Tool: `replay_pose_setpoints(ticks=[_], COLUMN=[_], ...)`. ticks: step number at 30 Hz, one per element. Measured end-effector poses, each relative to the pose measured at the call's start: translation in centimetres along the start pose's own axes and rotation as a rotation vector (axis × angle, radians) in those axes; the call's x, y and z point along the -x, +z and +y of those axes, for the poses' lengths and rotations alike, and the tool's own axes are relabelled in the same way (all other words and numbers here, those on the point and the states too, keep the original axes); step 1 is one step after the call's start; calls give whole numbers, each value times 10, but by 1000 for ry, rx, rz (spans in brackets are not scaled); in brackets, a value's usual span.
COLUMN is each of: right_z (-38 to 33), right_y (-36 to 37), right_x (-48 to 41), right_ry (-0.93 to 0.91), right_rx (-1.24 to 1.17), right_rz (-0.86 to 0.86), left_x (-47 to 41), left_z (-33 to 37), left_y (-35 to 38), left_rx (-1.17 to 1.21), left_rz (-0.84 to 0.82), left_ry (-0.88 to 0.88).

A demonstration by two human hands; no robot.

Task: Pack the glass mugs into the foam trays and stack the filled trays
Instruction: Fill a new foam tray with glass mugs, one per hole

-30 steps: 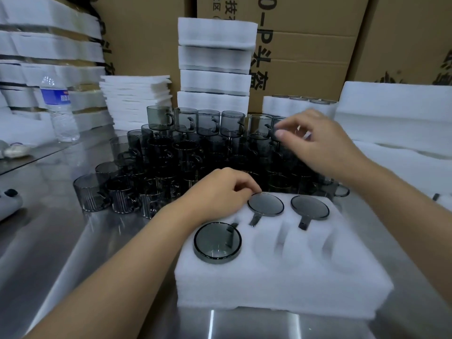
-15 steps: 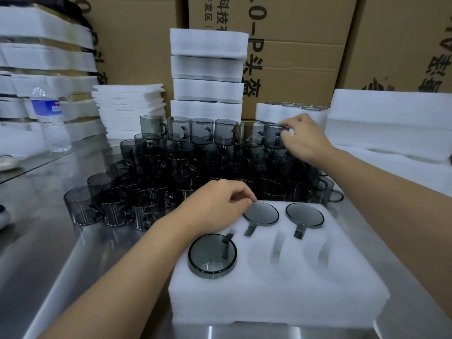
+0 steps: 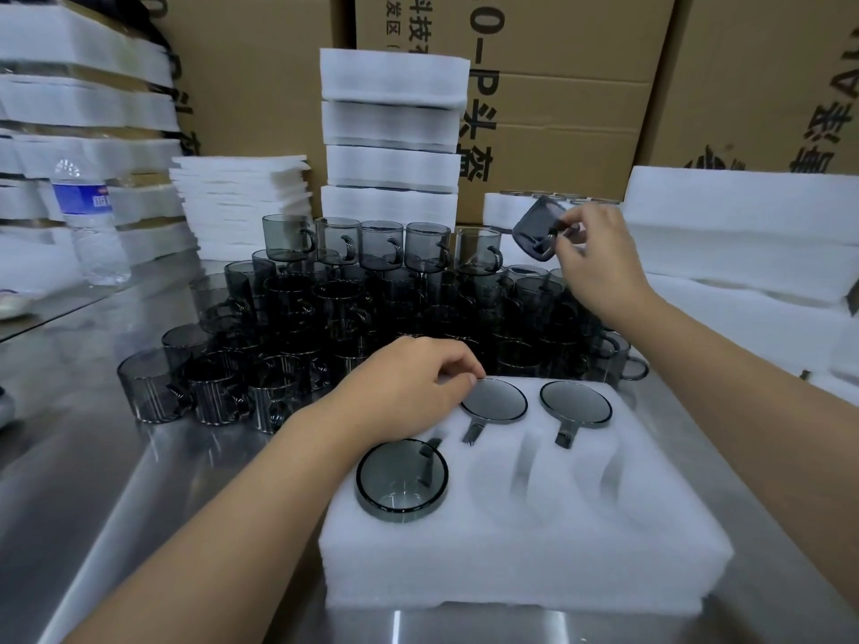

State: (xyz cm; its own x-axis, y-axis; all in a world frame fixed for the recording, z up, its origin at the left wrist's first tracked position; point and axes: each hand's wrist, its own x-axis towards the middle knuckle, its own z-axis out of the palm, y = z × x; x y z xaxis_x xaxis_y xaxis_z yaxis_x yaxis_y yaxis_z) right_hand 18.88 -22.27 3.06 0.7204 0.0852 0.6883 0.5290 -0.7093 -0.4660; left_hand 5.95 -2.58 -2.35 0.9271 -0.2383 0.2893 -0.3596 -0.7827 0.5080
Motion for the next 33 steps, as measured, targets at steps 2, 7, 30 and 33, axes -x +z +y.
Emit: replay_pose_setpoints(ticks=[2,7,30,33], right_z=[-6,-24,-33,-32], right_y=[-8,-29,-32,-32], right_x=[11,58,130,130], right_ry=[7,36,-328,-328], right_rx=[-76,-310,-315,-305], right_rz=[24,-76,-89,-100], left_x=[0,0,-2,-2], left_z=[0,0,18,17], left_y=[0,0,0,0], left_rx=[-34,-62,899,889], left_rz=[6,34,48,46], left_ry=[12,42,-131,-132])
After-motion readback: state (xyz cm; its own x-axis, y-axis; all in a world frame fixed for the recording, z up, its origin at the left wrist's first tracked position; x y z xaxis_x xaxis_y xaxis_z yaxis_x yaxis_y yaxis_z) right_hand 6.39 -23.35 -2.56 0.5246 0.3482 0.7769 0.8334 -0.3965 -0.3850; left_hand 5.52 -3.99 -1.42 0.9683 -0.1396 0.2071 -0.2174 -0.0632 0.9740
